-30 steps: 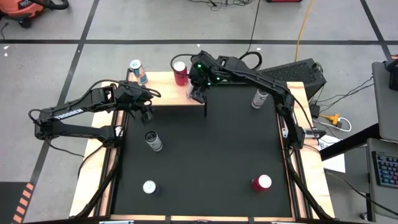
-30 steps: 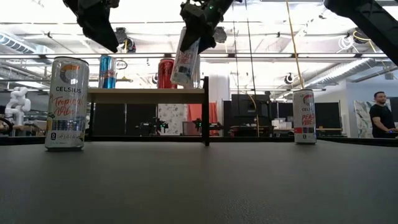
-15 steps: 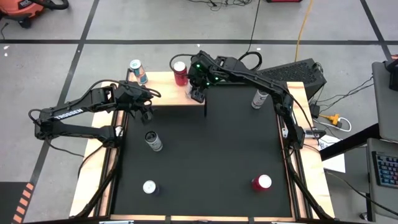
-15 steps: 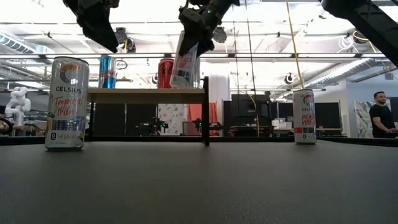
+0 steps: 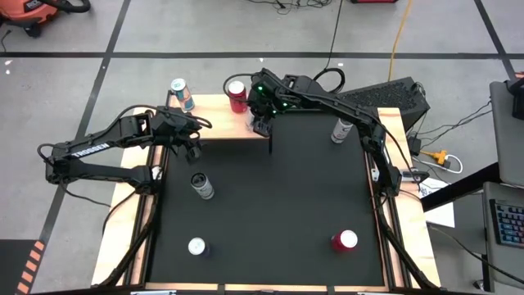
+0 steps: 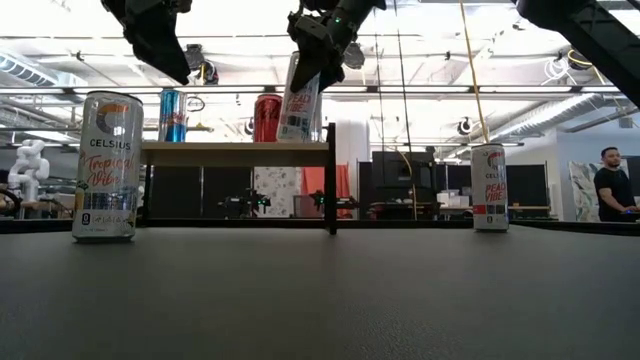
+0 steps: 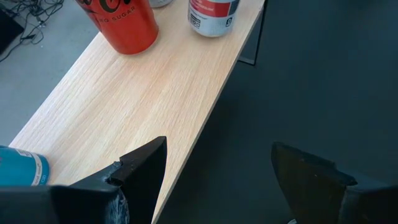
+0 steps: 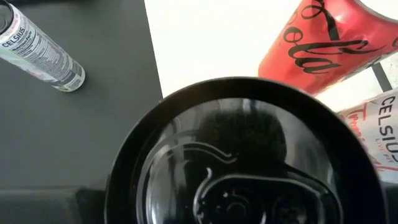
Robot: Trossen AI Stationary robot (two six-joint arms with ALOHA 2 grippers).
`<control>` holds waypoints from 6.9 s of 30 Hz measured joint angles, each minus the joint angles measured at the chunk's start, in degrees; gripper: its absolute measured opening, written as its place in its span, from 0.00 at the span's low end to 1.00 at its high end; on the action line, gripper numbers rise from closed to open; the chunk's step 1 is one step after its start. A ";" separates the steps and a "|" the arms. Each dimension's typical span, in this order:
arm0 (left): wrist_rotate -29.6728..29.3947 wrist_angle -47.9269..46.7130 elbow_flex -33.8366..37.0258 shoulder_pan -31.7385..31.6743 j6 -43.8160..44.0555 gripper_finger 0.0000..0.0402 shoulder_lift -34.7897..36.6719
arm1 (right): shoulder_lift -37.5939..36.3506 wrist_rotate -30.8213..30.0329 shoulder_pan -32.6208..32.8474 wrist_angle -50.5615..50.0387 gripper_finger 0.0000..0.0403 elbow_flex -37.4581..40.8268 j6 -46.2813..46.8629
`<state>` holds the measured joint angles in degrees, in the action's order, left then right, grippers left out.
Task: Place canned beverage on shelf
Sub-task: Put the white pink soda can on the shelf
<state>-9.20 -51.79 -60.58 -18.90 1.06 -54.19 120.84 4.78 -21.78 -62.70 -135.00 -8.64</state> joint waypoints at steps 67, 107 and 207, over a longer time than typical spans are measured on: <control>-0.01 -1.70 0.00 -0.04 -0.50 0.73 -0.01 | -1.62 -4.73 1.22 -0.37 0.06 -0.02 11.04; -0.04 -1.90 0.00 0.00 -0.50 0.73 -0.02 | 3.69 -9.05 2.34 15.28 0.00 0.00 15.38; 5.36 10.20 0.02 -0.15 -3.50 0.73 -6.57 | -17.17 -9.13 8.39 4.10 0.00 0.00 18.42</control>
<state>-3.84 -41.59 -60.55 -19.05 -2.44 -60.76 103.67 -4.35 -13.39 -58.60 -135.00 9.77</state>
